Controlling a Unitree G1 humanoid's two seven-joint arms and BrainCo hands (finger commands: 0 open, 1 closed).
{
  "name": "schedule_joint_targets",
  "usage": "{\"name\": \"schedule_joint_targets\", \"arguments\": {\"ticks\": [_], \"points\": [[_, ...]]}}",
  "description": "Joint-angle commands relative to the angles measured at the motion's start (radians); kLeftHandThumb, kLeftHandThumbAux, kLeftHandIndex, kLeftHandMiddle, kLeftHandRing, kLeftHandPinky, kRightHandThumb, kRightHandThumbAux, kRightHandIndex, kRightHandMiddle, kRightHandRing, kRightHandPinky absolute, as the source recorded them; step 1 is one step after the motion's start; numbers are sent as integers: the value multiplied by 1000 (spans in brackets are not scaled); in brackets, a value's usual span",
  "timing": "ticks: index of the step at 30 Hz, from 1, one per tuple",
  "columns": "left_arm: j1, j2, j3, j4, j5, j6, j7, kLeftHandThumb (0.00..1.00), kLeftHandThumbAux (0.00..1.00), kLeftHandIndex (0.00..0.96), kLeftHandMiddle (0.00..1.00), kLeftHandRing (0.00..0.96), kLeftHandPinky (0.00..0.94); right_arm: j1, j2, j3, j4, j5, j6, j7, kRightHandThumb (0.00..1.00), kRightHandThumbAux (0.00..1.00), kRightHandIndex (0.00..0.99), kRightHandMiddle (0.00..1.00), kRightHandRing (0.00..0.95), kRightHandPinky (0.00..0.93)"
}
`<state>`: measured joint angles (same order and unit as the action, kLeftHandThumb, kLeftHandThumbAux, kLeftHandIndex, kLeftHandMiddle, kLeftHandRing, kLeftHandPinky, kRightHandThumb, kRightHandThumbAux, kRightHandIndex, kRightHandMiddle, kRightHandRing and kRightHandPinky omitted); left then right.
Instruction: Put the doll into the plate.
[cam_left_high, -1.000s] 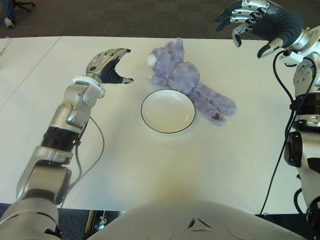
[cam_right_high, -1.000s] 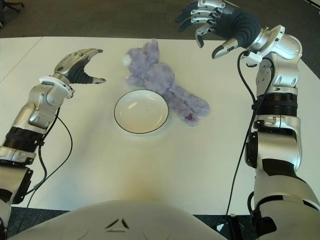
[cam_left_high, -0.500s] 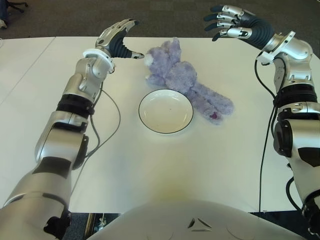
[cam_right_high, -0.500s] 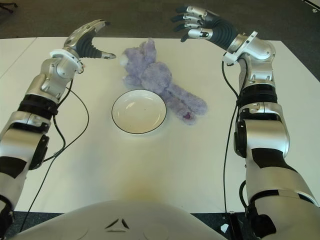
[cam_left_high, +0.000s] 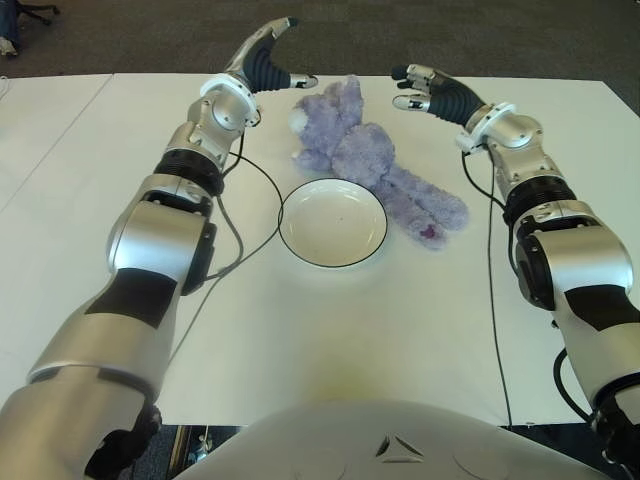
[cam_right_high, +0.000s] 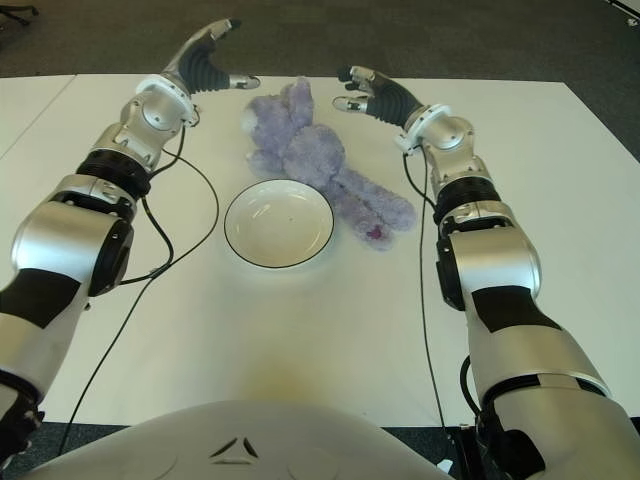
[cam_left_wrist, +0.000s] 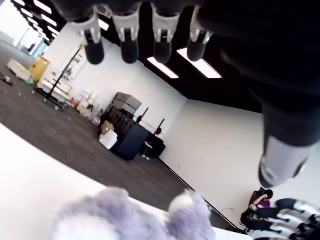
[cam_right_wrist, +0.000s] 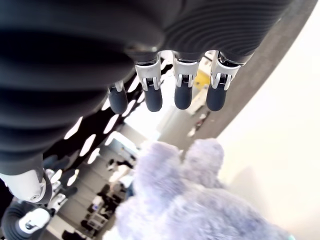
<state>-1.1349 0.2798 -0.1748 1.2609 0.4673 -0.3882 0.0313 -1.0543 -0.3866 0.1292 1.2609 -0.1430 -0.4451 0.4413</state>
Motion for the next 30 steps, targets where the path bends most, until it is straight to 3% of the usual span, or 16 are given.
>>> {"name": "schedule_joint_targets", "arguments": {"ticks": [1,9,14,26,30], "points": [[-24,-28,-5,47,-16,8,-19,48,644,0,0,0,0,-23,20,16,36,-53,38,-68,283,492,103,0,0,0],[-61,-77,29,93,-50,83,-73,0,611,0,0,0,0,-8,54,50,68,-135,97,-222,259,530,63,0,0,0],[-29,-103,44,107,-64,119,-79,0,586,0,0,0,0,0,68,63,81,-172,144,-303,247,527,32,0,0,0],[91,-127,-15,109,-15,87,-89,0,603,0,0,0,0,40,71,50,91,-198,160,-373,272,537,51,0,0,0],[102,-135,-47,109,4,104,-106,0,544,0,0,0,0,53,68,48,91,-200,156,-377,288,544,81,0,0,0]]}}
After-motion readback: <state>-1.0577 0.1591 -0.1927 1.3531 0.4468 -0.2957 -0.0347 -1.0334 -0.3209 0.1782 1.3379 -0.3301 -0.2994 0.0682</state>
